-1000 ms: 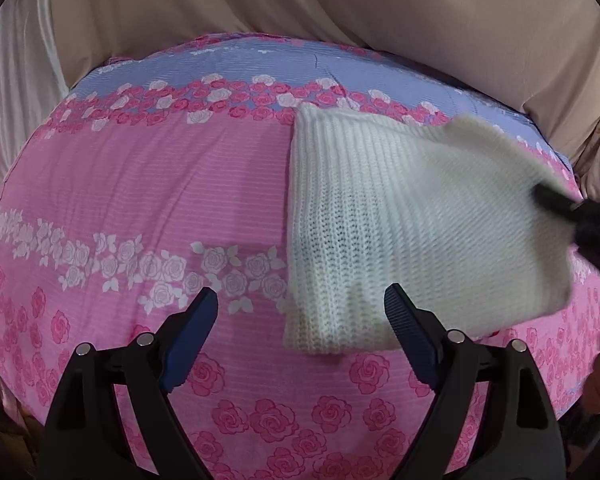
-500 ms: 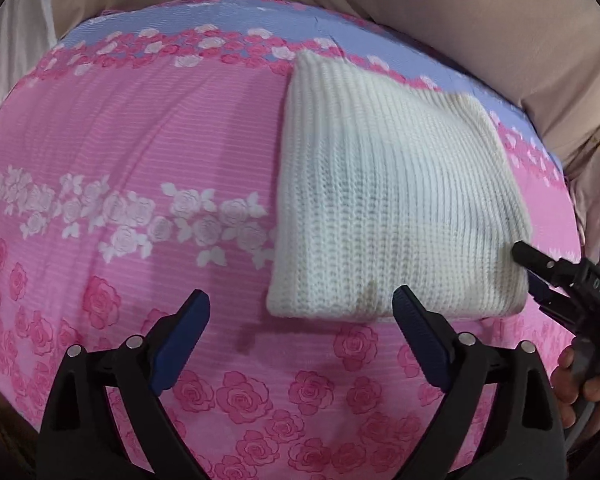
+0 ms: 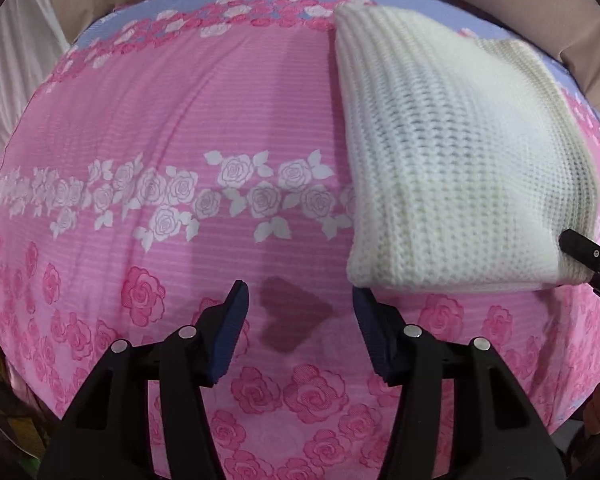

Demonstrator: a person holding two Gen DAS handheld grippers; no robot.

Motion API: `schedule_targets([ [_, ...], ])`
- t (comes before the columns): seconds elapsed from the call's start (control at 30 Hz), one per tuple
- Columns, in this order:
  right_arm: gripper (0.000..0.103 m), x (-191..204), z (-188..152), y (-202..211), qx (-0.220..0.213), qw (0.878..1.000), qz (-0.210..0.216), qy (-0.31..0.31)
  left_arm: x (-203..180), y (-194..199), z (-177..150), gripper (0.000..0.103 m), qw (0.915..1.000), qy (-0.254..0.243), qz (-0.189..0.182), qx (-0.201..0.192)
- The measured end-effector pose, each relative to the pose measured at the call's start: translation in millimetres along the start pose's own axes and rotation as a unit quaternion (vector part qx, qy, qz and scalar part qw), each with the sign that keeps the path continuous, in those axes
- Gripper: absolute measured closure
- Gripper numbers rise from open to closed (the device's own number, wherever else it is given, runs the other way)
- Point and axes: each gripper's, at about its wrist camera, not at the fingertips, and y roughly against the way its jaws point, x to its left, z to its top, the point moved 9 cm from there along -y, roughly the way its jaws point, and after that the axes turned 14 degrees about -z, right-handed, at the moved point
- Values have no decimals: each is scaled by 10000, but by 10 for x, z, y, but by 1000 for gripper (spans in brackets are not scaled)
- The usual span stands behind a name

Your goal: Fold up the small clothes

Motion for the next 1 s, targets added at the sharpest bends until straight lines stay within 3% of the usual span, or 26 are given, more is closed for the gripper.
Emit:
schedule_targets([
  [0.2,56,53,-1,492,-637,9971,-263,329,-181,131,31,44,9997,-181,19,-192],
  [0.33,57,98,-8,466,-637,9969,-281,359,-186,57,86,44,9995,-221,146,-158],
  [0.4,67,161,-11,477,-628,9971,-193,393,-104,6,103,42,9995,-154,236,-123],
  [0.47,68,163,-27,459,-680,9954,-366,560,3,-76,102,42,9995,-40,321,-44],
  [0.57,69,66,-90,154,-478,9897,-1018,883,86,-133,83,42,9993,69,359,5],
  [0.63,69,22,-133,59,-344,9926,-887,748,64,-101,74,42,9993,47,376,5],
  [0.73,69,-1,-143,182,-346,9948,-788,541,-9,7,73,42,9992,9,401,-62],
  [0.83,66,-30,-137,442,-643,9919,-921,598,-159,221,65,42,9988,-28,386,-302],
  [0.9,64,-70,-137,661,-911,9885,-1057,576,-266,353,74,36,9980,-86,346,-516],
  [0.97,53,-144,-140,852,-1157,9840,-1267,483,-419,540,83,20,9949,-174,369,-921],
  [1.0,48,-186,-153,979,-1338,9805,-1384,382,-495,610,82,17,9930,-243,403,-1083],
])
